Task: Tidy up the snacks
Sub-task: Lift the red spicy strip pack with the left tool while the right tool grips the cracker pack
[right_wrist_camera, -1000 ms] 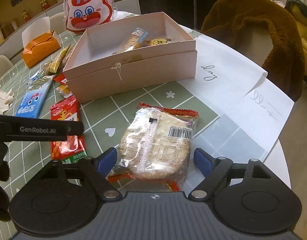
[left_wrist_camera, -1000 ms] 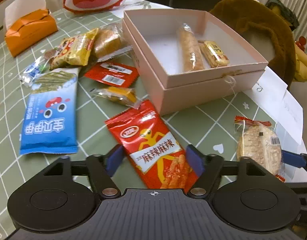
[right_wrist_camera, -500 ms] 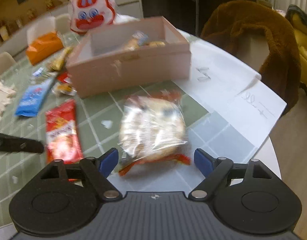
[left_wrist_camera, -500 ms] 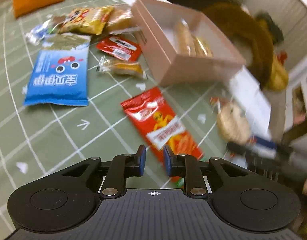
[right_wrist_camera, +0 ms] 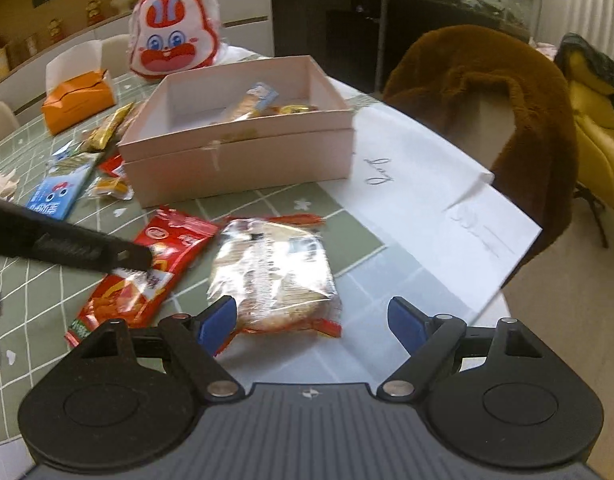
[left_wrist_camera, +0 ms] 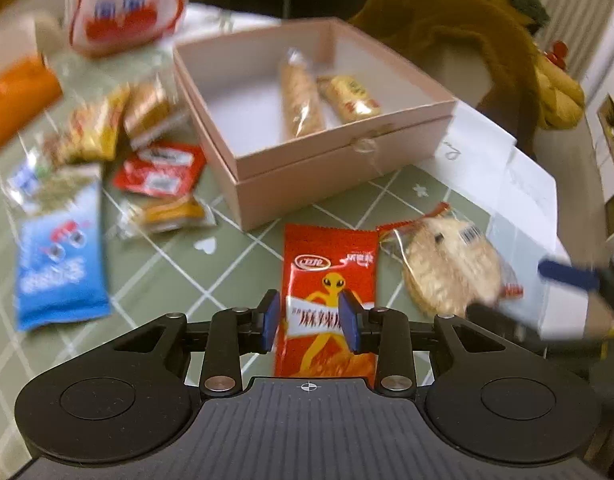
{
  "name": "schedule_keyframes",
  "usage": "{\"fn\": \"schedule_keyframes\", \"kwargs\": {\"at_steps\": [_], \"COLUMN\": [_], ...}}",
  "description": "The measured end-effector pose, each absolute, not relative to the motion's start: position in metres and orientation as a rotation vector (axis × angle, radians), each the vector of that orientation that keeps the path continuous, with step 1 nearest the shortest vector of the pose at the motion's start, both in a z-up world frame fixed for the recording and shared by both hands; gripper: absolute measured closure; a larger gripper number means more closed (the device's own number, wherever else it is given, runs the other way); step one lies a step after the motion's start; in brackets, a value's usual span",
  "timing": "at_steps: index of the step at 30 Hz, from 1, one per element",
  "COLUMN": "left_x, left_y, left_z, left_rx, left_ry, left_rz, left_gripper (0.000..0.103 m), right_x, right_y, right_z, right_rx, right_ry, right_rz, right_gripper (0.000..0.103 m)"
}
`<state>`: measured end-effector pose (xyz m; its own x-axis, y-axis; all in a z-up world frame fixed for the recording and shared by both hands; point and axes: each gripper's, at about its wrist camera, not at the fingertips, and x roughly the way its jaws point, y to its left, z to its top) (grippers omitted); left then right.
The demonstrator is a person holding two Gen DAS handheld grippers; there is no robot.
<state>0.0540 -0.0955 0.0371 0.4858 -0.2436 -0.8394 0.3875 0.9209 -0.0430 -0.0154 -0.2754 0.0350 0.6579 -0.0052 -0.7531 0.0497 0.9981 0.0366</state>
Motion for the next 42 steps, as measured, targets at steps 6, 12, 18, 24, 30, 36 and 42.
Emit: {"fn": "schedule_keyframes", "kwargs": {"at_steps": [6, 12, 18, 24, 30, 36, 42], "left_x": [0.030, 0.028, 0.048, 0.055, 0.048, 0.032, 0.031], "left_y": [-0.111, -0.116, -0.104, -0.109, -0.085, -0.075, -0.080], "left_z": [0.029, 0.027, 0.020, 0.019, 0.025, 0.027, 0.027], "left_rx": [0.274, 0.281, 0.223, 0.226, 0.148, 0.120, 0.146], "left_ry": [0.996, 0.986, 1.029, 1.000, 1.051, 1.077, 1.089], "left_rz": [-0.469, -0.496, -0.422, -0.431, -0.396, -0.406, -0.410], "left_gripper": [0.055, 0.032, 0.027, 0.037, 0.052, 0.050, 0.048], "right_x": [-0.018, -0.021, -0.025, -0.016, 0.017, 0.040, 0.031], "right_y": [-0.289, -0.304, -0.301, -0.284, -0.270, -0.261, -0.252], "right_z": [0.040, 0.050, 0.045, 0.045, 0.039, 0.022, 0.023], "right_rx": [0.063, 0.065, 0.061, 0.033, -0.008, -0.003, -0.090], "right_ry": [0.818, 0.785, 0.805, 0.830, 0.882, 0.974, 0.959], "right_rz": [-0.099, -0.134, -0.108, 0.045, 0.088, 0.136, 0.164], "right_gripper": [0.019, 0.019, 0.019, 0.019, 0.019, 0.019, 0.023]}}
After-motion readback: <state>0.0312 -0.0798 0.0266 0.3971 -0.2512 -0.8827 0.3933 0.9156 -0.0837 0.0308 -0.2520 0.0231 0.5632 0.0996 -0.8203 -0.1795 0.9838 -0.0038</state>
